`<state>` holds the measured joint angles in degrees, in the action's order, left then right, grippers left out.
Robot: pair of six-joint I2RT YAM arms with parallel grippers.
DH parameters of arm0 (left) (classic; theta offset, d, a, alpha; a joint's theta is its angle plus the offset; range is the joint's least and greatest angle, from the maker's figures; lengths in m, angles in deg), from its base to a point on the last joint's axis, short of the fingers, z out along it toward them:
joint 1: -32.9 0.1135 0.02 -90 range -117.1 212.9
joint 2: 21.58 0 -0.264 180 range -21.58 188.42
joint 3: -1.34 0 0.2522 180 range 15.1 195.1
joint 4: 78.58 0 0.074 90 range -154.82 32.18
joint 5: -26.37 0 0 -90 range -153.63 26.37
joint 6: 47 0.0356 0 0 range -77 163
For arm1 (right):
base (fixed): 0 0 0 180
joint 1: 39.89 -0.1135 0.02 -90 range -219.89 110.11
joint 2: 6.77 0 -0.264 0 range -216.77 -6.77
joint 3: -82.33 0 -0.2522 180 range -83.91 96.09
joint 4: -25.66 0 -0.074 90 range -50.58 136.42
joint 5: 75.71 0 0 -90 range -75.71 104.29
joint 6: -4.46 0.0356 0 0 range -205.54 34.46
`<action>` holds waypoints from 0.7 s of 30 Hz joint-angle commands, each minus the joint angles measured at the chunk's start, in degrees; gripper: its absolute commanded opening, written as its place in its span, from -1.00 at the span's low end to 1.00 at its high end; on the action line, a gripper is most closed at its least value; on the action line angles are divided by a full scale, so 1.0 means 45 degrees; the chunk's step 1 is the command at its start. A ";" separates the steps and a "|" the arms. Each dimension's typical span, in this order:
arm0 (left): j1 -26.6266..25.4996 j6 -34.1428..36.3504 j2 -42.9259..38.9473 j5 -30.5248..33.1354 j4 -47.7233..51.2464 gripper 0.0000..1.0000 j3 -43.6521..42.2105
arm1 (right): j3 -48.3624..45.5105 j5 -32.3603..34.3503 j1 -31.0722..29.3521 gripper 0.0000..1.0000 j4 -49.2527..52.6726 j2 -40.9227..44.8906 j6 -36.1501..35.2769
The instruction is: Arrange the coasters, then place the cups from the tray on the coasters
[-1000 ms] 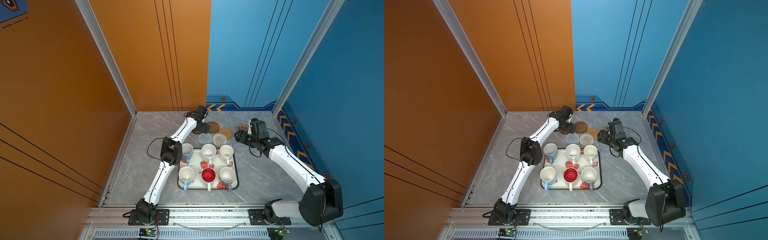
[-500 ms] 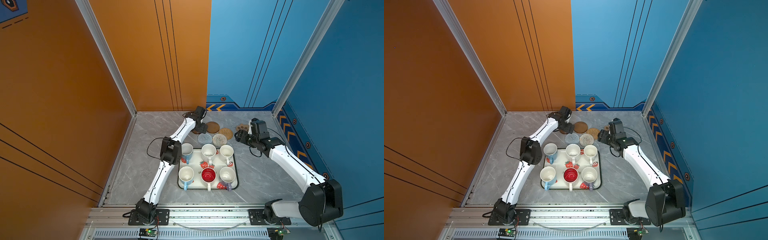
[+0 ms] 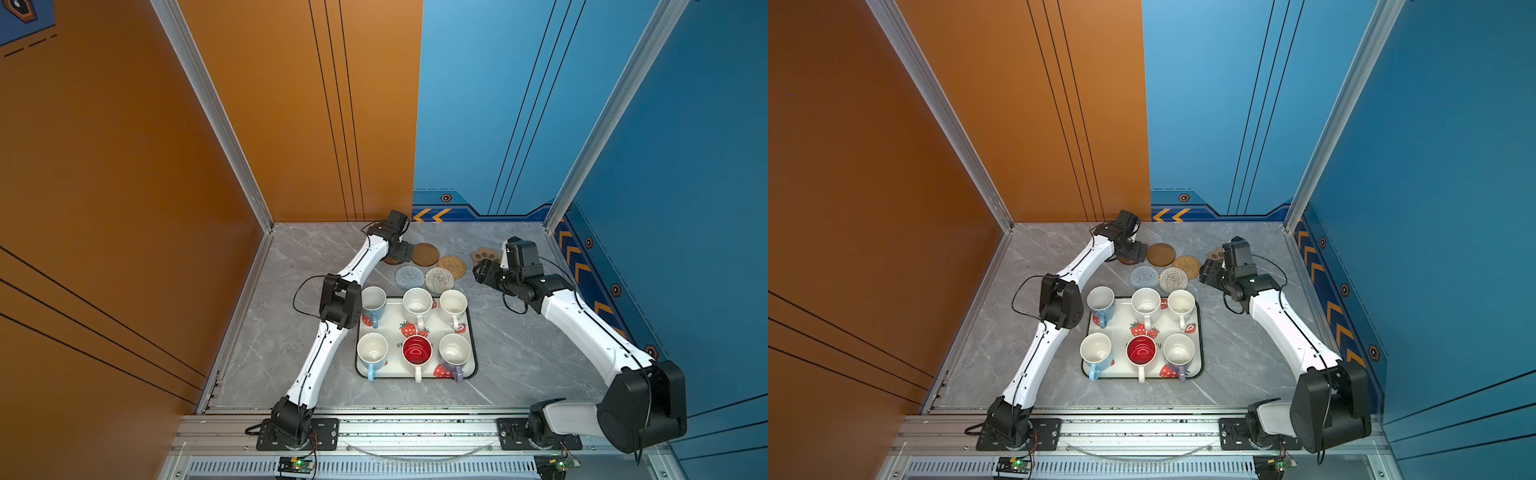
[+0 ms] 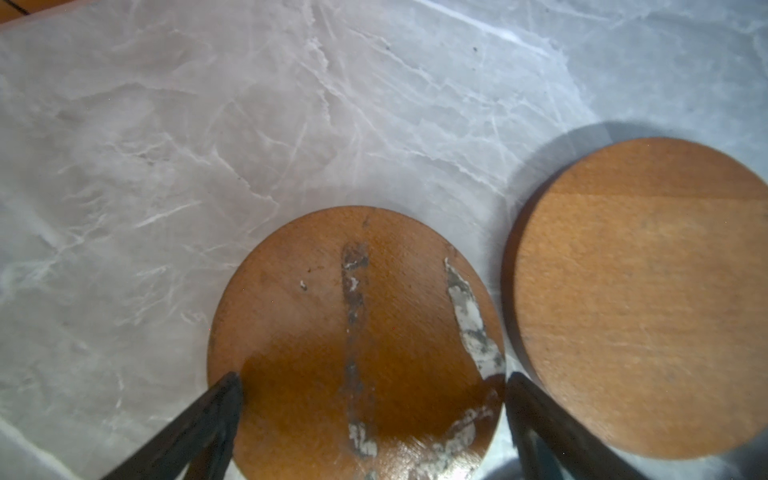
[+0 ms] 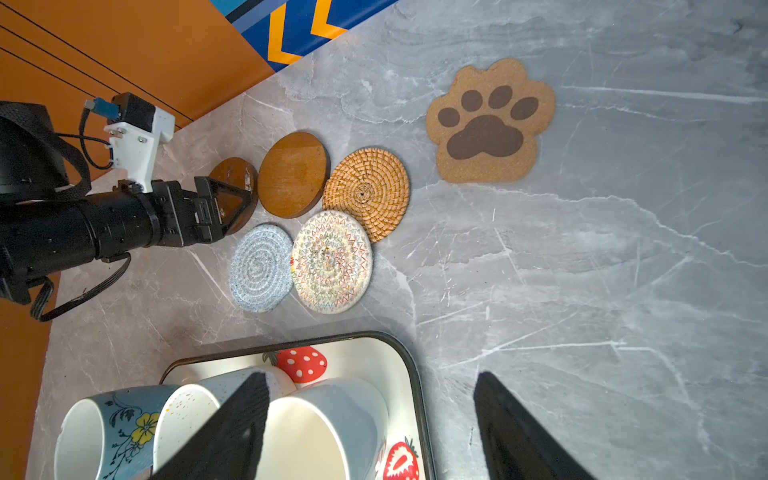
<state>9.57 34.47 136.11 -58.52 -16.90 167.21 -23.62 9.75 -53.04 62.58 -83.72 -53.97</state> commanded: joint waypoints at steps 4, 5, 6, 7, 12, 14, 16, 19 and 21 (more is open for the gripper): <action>0.0646 -0.0913 -0.0345 0.0062 0.0493 0.93 -0.1345 | 0.0104 -0.0225 0.0041 0.53 0.0286 0.0244 -0.0034; 0.0701 -0.0968 -0.0434 0.0066 0.0527 0.93 -0.1493 | 0.0099 -0.0240 0.0048 0.53 0.0284 0.0225 -0.0024; 0.0765 -0.1027 -0.0521 0.0062 0.0606 0.93 -0.1634 | 0.0098 -0.0252 0.0050 0.53 0.0284 0.0224 -0.0034; 0.0832 -0.1069 -0.0594 0.0057 0.0707 0.93 -0.1754 | 0.0074 -0.0267 0.0033 0.53 0.0284 0.0205 -0.0024; 0.0966 -0.1158 -0.1020 0.0096 0.0993 0.93 -0.2547 | 0.0029 -0.0303 0.0019 0.54 0.0245 0.0205 0.0015; 0.0977 -0.1318 -0.1279 -0.0003 0.0976 0.93 -0.2815 | 0.0014 -0.0307 0.0031 0.53 0.0225 0.0224 0.0004; 0.0919 -0.1442 -0.1530 -0.0077 0.0973 0.92 -0.2806 | 0.0017 -0.0306 0.0022 0.53 0.0206 0.0224 0.0015; 0.0784 -0.1461 -0.1863 -0.0099 0.0972 0.92 -0.2405 | 0.0020 -0.0319 0.0020 0.54 0.0205 0.0224 0.0015; 0.0672 -0.1509 -0.2004 -0.0179 0.0972 0.93 -0.1948 | -0.0014 -0.0305 0.0024 0.54 0.0205 0.0215 -0.0004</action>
<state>13.55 28.33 129.51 -59.18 -16.26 156.68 -23.62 8.90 -53.06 62.58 -83.72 -53.97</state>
